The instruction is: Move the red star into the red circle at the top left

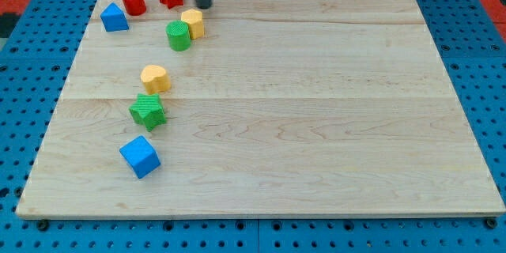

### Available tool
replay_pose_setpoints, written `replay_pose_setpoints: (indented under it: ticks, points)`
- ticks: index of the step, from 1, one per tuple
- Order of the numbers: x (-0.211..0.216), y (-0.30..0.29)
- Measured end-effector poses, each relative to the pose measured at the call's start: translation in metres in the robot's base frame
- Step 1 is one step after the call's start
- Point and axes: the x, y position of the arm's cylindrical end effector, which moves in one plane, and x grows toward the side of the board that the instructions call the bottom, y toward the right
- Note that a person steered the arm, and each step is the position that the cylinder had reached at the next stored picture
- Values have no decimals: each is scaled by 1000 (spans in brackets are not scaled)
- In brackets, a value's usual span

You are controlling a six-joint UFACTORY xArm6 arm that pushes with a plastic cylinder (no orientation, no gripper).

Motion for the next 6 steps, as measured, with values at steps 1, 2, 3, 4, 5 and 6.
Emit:
replay_pose_setpoints:
  ticks: [1, 2, 3, 4, 5, 6]
  points:
    - [-32, -34]
    - [-34, -63]
    - [-34, -90]
    - [-24, -110]
    - [-24, -114]
    - [-24, -114]
